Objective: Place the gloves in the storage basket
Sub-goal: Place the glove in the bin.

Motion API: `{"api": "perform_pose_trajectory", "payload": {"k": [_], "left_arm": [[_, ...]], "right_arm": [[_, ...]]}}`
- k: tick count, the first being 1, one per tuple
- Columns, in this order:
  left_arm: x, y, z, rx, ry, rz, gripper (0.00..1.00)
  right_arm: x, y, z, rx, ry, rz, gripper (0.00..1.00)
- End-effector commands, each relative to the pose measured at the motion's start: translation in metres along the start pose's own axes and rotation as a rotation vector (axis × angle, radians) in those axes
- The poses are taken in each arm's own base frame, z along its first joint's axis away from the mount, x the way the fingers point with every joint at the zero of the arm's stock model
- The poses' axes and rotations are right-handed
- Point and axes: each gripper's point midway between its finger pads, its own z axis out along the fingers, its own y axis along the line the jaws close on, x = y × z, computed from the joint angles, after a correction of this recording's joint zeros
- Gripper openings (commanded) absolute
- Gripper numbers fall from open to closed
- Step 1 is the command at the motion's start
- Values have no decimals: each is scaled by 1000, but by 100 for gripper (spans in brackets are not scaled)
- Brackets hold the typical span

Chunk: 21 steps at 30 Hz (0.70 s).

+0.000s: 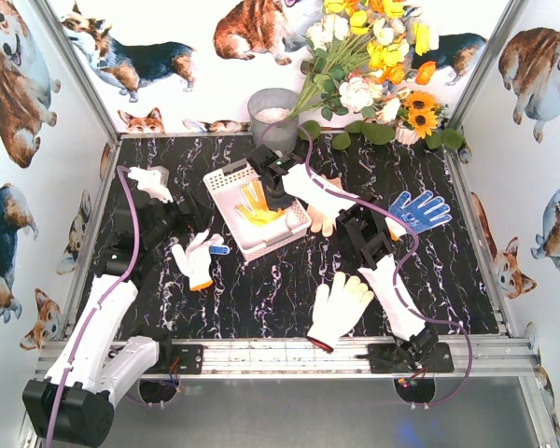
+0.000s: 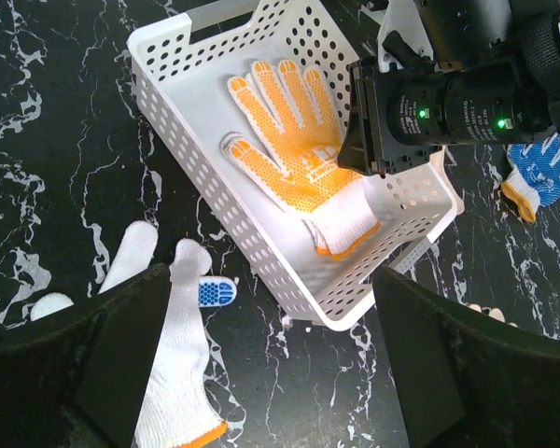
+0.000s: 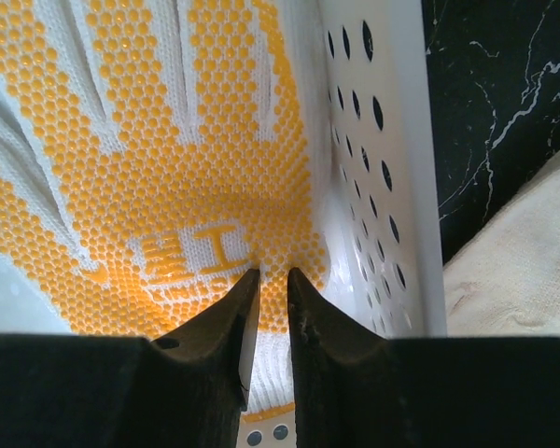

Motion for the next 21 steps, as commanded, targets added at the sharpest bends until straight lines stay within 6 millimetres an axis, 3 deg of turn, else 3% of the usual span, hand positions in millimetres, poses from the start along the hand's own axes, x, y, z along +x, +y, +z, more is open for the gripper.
{"api": "perform_pose_trajectory", "payload": {"k": [1, 7, 13, 17, 21], "left_arm": [[-3, 6, -8, -29, -16, 5, 84], [7, 18, -29, -111, -5, -11, 84], [29, 38, -54, -235, 47, -37, 86], [28, 34, -64, -223, 36, -34, 89], [8, 26, -67, -202, 10, 36, 95]], "right_arm": [[-12, 6, -3, -33, -38, 21, 21], [-33, 31, -58, -190, -120, -23, 38], [-37, 48, -133, -277, -226, -79, 47], [-23, 50, -178, -349, -264, -71, 50], [9, 30, -208, -371, -278, -19, 51]]}}
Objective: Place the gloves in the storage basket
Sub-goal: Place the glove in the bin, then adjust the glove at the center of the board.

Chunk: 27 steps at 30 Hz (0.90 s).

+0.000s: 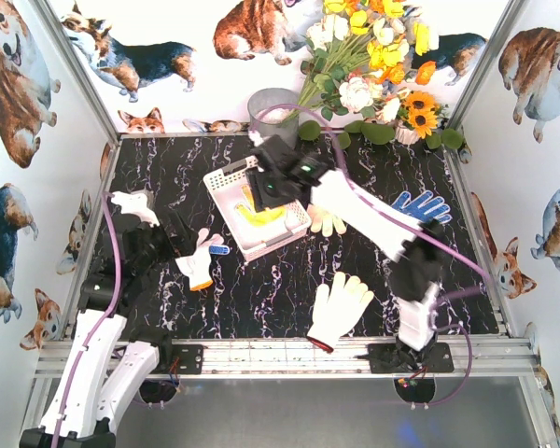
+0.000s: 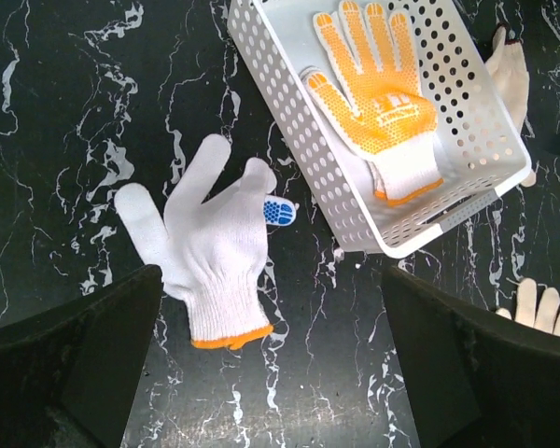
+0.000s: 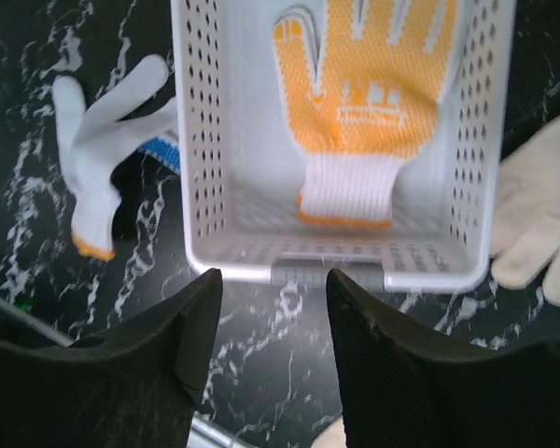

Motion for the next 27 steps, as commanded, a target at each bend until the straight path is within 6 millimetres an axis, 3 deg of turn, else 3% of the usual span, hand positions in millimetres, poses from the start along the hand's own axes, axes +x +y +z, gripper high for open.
{"api": "perform_pose_trajectory", "payload": {"k": [1, 2, 5, 9, 13, 19, 24, 27], "left_arm": [[-25, 0, -8, -23, -33, 70, 96], [-29, 2, -5, -41, -22, 93, 96], [-42, 7, 2, -81, -27, 144, 96], [-58, 10, 13, -103, -81, 176, 96], [-62, 27, 19, -182, -127, 196, 96], [-43, 47, 18, -246, -149, 186, 96], [-50, 49, 10, -265, -188, 201, 96], [-48, 49, 11, -265, -177, 200, 96]], "right_arm": [[8, -7, -53, -34, -96, 66, 52], [16, -14, -68, -23, -112, 81, 52], [59, -40, -81, 45, -90, 139, 52], [125, -66, -83, 115, -18, 259, 51], [185, -87, -73, 181, 42, 396, 52], [225, -104, -59, 266, 139, 403, 53], [254, -111, -40, 317, 204, 446, 52], [260, -108, -26, 279, 182, 463, 52]]}}
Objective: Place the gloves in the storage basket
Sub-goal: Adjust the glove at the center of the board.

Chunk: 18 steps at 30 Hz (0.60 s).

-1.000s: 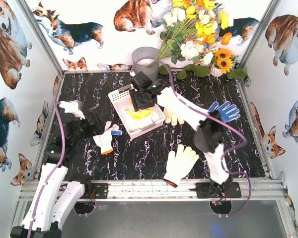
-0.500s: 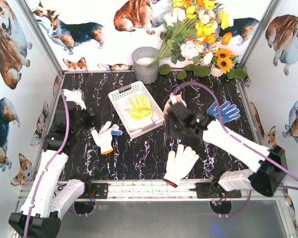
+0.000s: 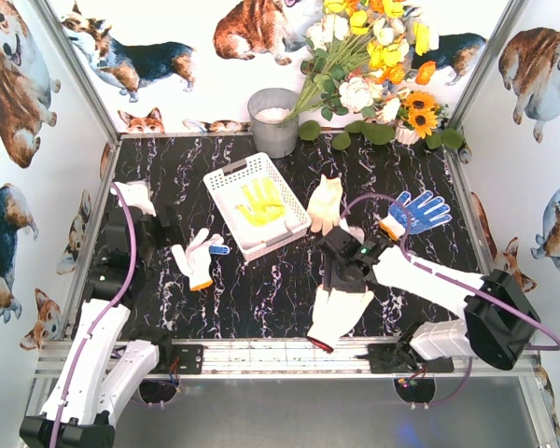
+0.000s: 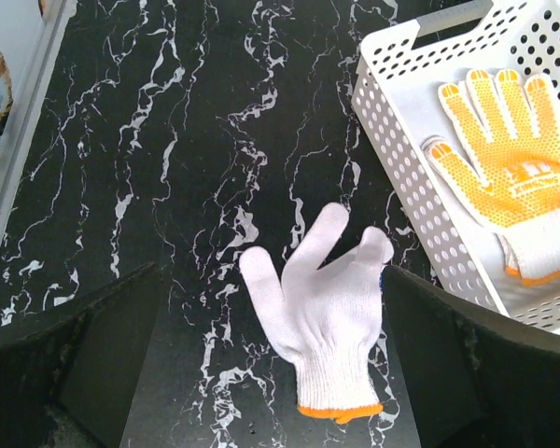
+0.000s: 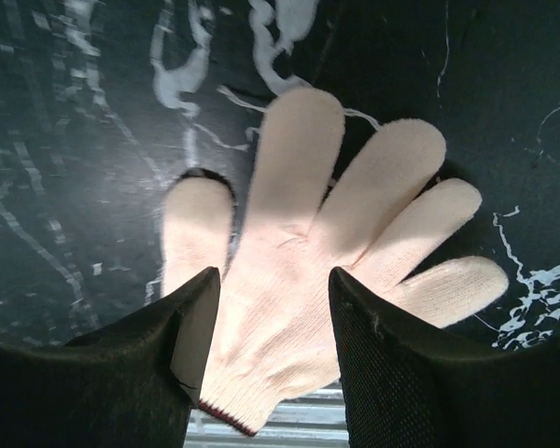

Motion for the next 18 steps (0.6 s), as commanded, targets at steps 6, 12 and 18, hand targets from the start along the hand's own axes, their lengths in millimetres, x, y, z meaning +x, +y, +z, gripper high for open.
{"api": "perform_pose_trajectory", "payload": {"k": [6, 12, 18], "left_arm": [[-12, 6, 1, -27, -47, 6, 96], [-9, 4, 3, -16, -32, 12, 96], [-9, -1, 4, 14, -32, 24, 96]], "right_arm": [[0, 19, 38, -103, -54, -9, 49], [10, 63, 49, -277, -49, -135, 48], [8, 117, 46, -394, -55, -181, 47]]}}
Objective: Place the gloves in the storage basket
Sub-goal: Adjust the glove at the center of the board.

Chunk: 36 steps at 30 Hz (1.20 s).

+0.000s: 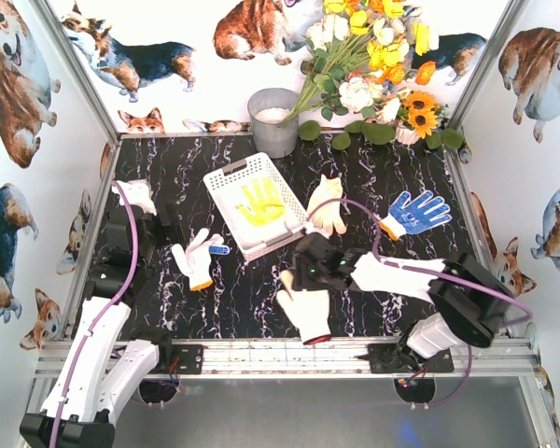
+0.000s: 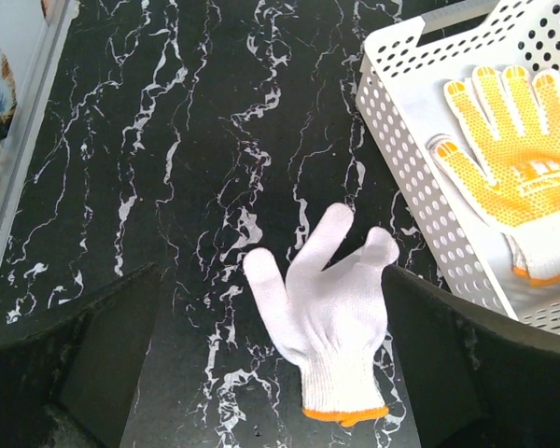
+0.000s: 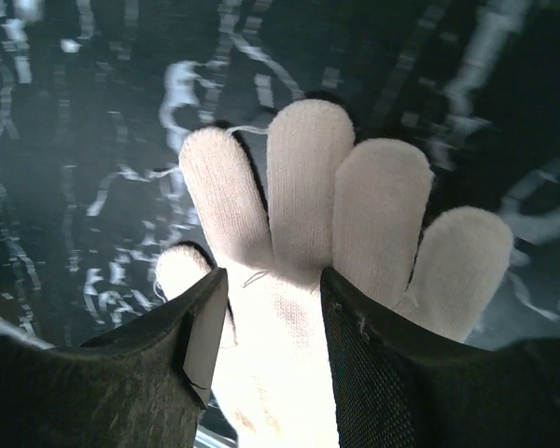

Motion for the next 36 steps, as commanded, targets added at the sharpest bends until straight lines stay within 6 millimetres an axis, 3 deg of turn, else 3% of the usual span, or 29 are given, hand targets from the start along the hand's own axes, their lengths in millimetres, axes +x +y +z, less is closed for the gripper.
{"api": "perform_pose_trajectory", "payload": {"k": [1, 3, 4, 8, 11, 15, 22, 29, 33, 36], "left_arm": [[-7, -6, 2, 45, -24, 17, 96], [-6, -17, 3, 107, -14, 26, 96], [8, -25, 7, 153, 22, 35, 96], [17, -65, 3, 368, 69, 4, 97], [28, -89, -7, 488, 118, -73, 97], [58, -115, -23, 589, 221, -194, 94], [105, -179, -57, 712, 323, -269, 84], [163, -251, -85, 835, 454, -218, 63], [191, -282, -87, 851, 520, -142, 54], [211, -292, -81, 838, 554, -96, 48]], "right_arm": [[1, 36, 12, -100, 12, -38, 47], [-7, 47, 6, -122, 3, -44, 48], [-11, 51, 2, -130, -3, -47, 49], [-26, 59, -27, -141, -29, -74, 54], [-30, 53, -48, -110, -31, -84, 56], [-24, 30, -59, -42, 22, -61, 56], [-24, -10, -59, -33, 66, 97, 55], [-5, -14, -44, -112, 139, 164, 50], [6, -24, -35, -89, 163, 186, 48], [9, -28, -29, -96, 159, 208, 47]]}}
